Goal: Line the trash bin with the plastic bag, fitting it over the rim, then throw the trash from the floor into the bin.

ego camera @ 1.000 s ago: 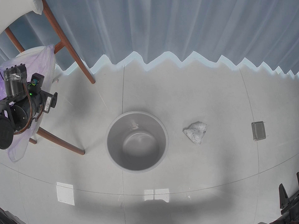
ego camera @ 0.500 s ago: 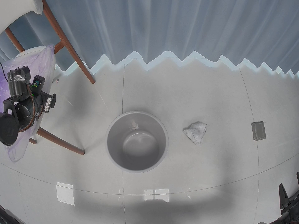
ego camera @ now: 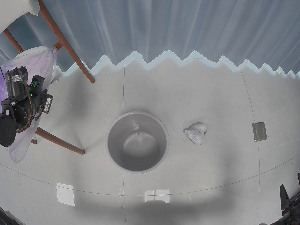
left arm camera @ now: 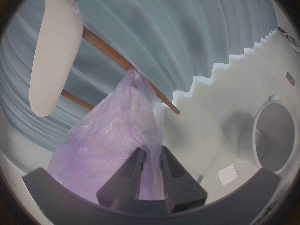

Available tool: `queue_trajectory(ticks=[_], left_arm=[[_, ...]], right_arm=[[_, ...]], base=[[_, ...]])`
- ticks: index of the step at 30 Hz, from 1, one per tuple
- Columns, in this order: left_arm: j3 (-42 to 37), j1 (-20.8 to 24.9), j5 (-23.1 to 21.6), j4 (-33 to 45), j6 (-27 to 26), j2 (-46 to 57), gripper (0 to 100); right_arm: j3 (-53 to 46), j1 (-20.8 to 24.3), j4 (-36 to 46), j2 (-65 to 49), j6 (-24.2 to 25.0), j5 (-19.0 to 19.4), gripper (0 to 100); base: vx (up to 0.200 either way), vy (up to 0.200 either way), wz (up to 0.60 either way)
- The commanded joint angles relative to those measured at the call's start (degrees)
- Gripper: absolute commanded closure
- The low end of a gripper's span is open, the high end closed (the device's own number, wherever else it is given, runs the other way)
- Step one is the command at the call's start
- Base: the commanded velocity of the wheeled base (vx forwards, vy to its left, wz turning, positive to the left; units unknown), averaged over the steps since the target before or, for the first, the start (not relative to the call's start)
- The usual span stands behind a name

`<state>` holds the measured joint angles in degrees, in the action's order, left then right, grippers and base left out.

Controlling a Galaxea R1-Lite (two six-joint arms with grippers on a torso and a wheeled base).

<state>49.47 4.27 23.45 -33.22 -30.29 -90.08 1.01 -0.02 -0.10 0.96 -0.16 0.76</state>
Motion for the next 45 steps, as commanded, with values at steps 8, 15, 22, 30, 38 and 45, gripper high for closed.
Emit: queue_trajectory(ticks=[8, 15, 22, 30, 38, 45], left_arm=[[0.3, 7.0, -5.3, 5.4, 15.7, 6.8, 100], [-0.1, 6.9, -13.3, 9.8, 31.4, 13.2, 100], [-2.9, 1.2, -19.1, 9.8, 33.7, 16.8, 100], [-3.6, 5.1, -19.1, 9.1, 32.1, 17.9, 100], [-3.8, 5.1, -19.1, 9.2, 28.1, 17.3, 0], [-3.5, 12.4, -16.9, 9.0, 26.3, 14.8, 0]], right_arm=[[-1.0, 0.0, 0.0, -1.0, 0.0, 0.0, 0], [-1.0, 0.0, 0.0, -1.0, 0.0, 0.0, 0], [-1.0, 0.0, -0.1, -1.0, 0.0, 0.0, 0], [-1.0, 0.0, 0.0, -1.0, 0.0, 0.0, 0], [-1.0, 0.0, -0.1, -1.0, 0.0, 0.0, 0], [-1.0, 0.0, 0.0, -1.0, 0.0, 0.0, 0]], base=[[0.000, 0.000, 0.00], [0.000, 0.000, 0.00], [0.000, 0.000, 0.00], [0.000, 0.000, 0.00], [0.000, 0.000, 0.00], [0.000, 0.000, 0.00]])
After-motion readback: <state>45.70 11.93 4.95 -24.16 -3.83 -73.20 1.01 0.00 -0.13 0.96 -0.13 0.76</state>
